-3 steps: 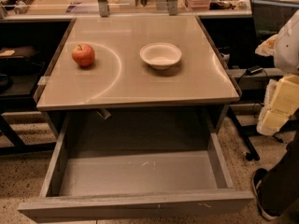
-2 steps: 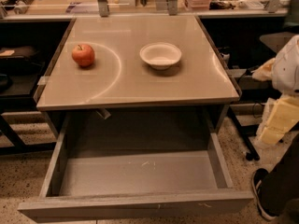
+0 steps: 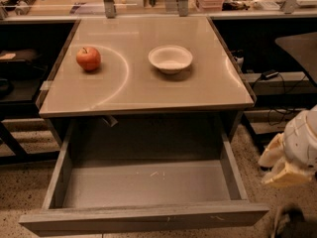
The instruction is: Close top drawer
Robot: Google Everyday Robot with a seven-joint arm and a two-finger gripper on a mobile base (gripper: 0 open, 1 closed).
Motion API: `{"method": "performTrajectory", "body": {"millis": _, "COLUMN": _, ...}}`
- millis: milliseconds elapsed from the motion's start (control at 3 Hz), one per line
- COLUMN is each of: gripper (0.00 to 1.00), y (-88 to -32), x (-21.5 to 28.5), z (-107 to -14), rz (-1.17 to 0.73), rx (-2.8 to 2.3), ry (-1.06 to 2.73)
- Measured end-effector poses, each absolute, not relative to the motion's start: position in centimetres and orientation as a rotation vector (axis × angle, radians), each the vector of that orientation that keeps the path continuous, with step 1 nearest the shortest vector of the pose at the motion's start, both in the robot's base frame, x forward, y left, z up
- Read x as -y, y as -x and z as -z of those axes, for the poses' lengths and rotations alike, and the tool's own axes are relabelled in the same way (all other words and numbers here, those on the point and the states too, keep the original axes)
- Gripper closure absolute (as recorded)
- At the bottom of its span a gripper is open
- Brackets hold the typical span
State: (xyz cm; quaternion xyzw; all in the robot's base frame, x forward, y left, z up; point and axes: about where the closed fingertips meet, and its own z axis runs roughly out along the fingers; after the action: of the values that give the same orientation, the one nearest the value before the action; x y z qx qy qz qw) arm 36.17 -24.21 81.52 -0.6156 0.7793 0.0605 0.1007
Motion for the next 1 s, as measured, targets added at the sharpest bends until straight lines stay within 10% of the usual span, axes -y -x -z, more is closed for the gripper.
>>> {"method": "performTrajectory", "body": {"millis": 667, "gripper": 1.00, "y": -35.6, "x": 24.3, "z": -80.8, "rz": -0.190, "rx": -2.309, "ry": 1.834}}
{"method": "performTrajectory", "body": {"millis": 1000, "gripper": 1.00, "y": -33.9, "x": 22.9, "z": -78.4, "rz": -0.260, "rx": -2.282, "ry": 1.820}}
